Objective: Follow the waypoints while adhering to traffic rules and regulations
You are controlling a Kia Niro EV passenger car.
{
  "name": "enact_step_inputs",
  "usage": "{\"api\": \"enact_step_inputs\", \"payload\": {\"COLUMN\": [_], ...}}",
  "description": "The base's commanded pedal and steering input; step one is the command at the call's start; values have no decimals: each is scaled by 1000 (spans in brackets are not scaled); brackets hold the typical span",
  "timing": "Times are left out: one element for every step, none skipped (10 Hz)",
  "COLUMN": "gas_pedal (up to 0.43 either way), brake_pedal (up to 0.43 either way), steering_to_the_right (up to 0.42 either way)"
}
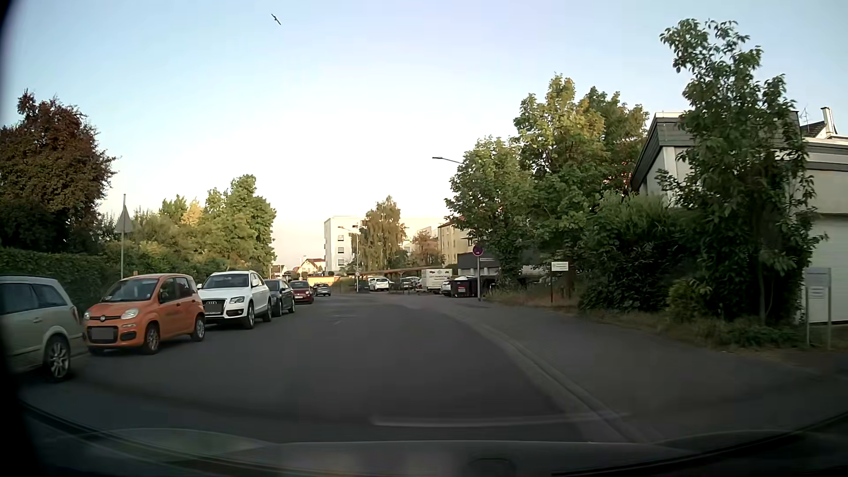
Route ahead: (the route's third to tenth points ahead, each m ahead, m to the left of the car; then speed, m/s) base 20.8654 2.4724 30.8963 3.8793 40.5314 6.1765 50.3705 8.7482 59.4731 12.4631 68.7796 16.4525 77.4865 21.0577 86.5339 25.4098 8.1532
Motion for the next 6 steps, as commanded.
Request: {"api": "enact_step_inputs", "payload": {"gas_pedal": [20,20,20,20,20,20], "brake_pedal": [30,30,30,30,30,30], "steering_to_the_right": [-38,-37,-37,-37,-36,-34]}}
